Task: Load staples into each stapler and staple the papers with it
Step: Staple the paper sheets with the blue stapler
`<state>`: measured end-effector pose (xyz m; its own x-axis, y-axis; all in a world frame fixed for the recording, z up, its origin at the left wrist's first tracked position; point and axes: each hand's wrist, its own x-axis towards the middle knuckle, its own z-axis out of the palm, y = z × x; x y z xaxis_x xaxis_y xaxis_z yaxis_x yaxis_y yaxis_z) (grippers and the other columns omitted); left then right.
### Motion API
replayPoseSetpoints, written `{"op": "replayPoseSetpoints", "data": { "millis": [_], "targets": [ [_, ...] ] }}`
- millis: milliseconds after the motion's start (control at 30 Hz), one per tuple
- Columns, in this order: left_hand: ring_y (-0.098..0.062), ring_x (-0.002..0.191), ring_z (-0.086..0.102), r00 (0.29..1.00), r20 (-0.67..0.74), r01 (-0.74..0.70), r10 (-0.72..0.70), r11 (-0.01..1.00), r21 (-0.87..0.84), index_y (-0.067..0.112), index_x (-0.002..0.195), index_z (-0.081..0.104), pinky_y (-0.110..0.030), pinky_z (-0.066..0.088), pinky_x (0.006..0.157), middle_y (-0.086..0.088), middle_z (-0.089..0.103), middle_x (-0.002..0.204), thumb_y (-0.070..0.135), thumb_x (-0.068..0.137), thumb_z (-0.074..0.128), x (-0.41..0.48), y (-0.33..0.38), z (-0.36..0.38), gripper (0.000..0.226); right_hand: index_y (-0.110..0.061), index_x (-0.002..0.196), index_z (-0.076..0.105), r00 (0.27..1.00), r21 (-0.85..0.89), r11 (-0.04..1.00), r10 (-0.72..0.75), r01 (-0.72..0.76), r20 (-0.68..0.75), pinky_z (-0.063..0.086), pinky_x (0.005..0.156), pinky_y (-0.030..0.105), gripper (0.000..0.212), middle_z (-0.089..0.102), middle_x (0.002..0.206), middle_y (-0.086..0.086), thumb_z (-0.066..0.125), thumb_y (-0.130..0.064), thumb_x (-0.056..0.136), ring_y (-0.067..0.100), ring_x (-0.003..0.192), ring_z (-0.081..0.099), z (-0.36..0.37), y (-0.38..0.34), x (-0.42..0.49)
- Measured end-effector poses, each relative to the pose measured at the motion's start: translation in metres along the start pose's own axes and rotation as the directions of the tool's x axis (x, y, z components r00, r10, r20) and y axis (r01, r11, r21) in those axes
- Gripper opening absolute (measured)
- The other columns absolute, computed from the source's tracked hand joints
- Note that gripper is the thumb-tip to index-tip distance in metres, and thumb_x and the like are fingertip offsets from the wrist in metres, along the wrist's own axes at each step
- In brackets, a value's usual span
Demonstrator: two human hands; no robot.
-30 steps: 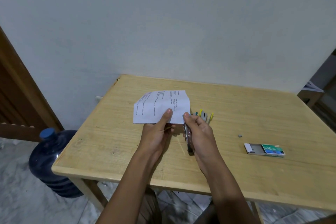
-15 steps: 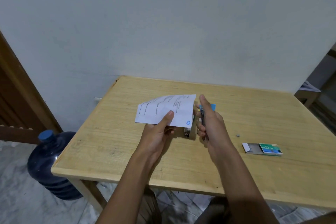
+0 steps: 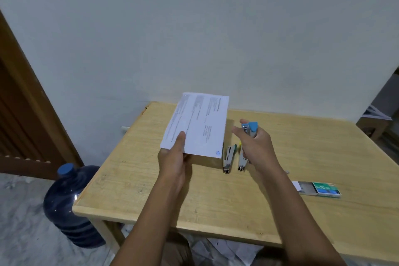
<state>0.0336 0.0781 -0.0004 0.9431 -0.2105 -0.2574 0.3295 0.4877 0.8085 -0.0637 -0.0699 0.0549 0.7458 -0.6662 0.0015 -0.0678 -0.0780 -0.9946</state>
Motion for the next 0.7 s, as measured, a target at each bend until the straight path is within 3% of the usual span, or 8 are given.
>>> {"op": "replayPoseSetpoints", "data": {
  "millis": [133, 200, 267, 333, 400, 433, 533, 700],
  "targets": [
    [-0.019, 0.103, 0.064, 0.954, -0.261, -0.088, 0.147, 0.971, 0.224, 0.008, 0.128, 0.056, -0.032, 0.053, 0.084, -0.005, 0.066, 0.121, 0.025, 0.091, 0.068, 0.036, 0.024, 0.007, 0.043, -0.01, 0.119, 0.056, 0.996, -0.022, 0.997, 0.076, -0.077, -0.05, 0.035, 0.069, 0.031, 0.034, 0.039, 0.074, -0.003, 0.063, -0.032, 0.093, 0.015, 0.067, 0.039, -0.011, 0.007, 0.003],
    [-0.026, 0.115, 0.054, 0.9, -0.335, -0.095, 0.277, 0.878, 0.469, 0.009, 0.13, 0.045, -0.038, 0.048, 0.093, -0.01, 0.054, 0.135, 0.028, 0.088, 0.071, 0.052, 0.031, 0.012, 0.052, -0.008, 0.116, 0.055, 0.996, -0.047, 0.995, 0.085, -0.086, -0.016, 0.033, 0.065, 0.031, 0.033, 0.035, 0.073, 0.001, 0.06, -0.032, 0.093, 0.017, 0.065, 0.036, -0.018, 0.009, 0.0],
    [-0.035, 0.13, 0.036, 0.81, -0.345, -0.03, 0.474, 0.621, 0.783, 0.01, 0.136, 0.032, -0.046, 0.038, 0.104, -0.016, 0.03, 0.149, 0.033, 0.082, 0.075, 0.06, 0.031, 0.011, 0.073, -0.006, 0.117, 0.056, 0.994, -0.073, 0.992, 0.106, -0.104, 0.014, 0.032, 0.058, 0.029, 0.032, 0.034, 0.069, 0.004, 0.056, -0.029, 0.095, 0.018, 0.061, 0.034, -0.024, 0.011, 0.0],
    [-0.039, 0.139, 0.023, 0.765, -0.139, -0.073, 0.629, 0.3, 0.951, 0.011, 0.144, 0.026, -0.049, 0.027, 0.109, -0.019, 0.016, 0.156, 0.034, 0.082, 0.073, 0.063, 0.022, 0.006, 0.081, -0.009, 0.129, 0.053, 0.99, -0.054, 0.989, 0.139, -0.137, 0.018, 0.032, 0.056, 0.032, 0.036, 0.038, 0.067, 0.005, 0.052, -0.022, 0.096, 0.019, 0.06, 0.036, -0.031, 0.013, 0.003],
    [-0.034, 0.14, 0.026, 0.821, 0.141, -0.185, 0.554, 0.024, 0.982, 0.017, 0.143, 0.036, -0.046, 0.02, 0.111, -0.013, 0.025, 0.154, 0.038, 0.087, 0.066, 0.064, 0.009, 0.001, 0.067, -0.021, 0.138, 0.046, 0.986, -0.041, 0.986, 0.165, -0.164, 0.018, 0.034, 0.056, 0.033, 0.042, 0.043, 0.072, 0.005, 0.05, -0.017, 0.096, 0.017, 0.062, 0.04, -0.038, 0.018, 0.006],
    [-0.03, 0.136, 0.034, 0.854, 0.228, -0.23, 0.468, -0.054, 0.972, 0.021, 0.137, 0.047, -0.044, 0.021, 0.108, -0.008, 0.038, 0.146, 0.042, 0.088, 0.062, 0.064, 0.002, -0.001, 0.055, -0.023, 0.128, 0.05, 0.986, -0.059, 0.985, 0.165, -0.163, 0.024, 0.036, 0.057, 0.034, 0.033, 0.044, 0.074, 0.005, 0.05, -0.016, 0.096, 0.017, 0.063, 0.042, -0.041, 0.02, 0.006],
    [-0.024, 0.121, 0.047, 0.891, 0.285, -0.254, 0.354, -0.131, 0.958, 0.023, 0.12, 0.063, -0.042, 0.026, 0.101, -0.001, 0.055, 0.123, 0.045, 0.091, 0.052, 0.062, -0.009, -0.002, 0.038, -0.009, 0.099, 0.055, 0.991, -0.164, 0.978, 0.134, -0.127, 0.031, 0.039, 0.062, 0.035, 0.006, 0.052, 0.078, 0.007, 0.052, -0.014, 0.097, 0.02, 0.067, 0.046, -0.049, 0.027, 0.003],
    [-0.024, 0.125, 0.045, 0.908, 0.274, -0.202, 0.318, -0.242, 0.949, 0.022, 0.128, 0.059, -0.047, 0.025, 0.106, -0.003, 0.054, 0.128, 0.044, 0.097, 0.044, 0.076, -0.002, 0.0, 0.04, -0.012, 0.097, 0.063, 0.997, -0.3, 0.951, 0.066, -0.073, -0.032, 0.045, 0.064, 0.034, 0.01, 0.066, 0.088, 0.01, 0.058, -0.021, 0.094, 0.02, 0.068, 0.056, -0.061, 0.037, 0.013]
  ]
}}
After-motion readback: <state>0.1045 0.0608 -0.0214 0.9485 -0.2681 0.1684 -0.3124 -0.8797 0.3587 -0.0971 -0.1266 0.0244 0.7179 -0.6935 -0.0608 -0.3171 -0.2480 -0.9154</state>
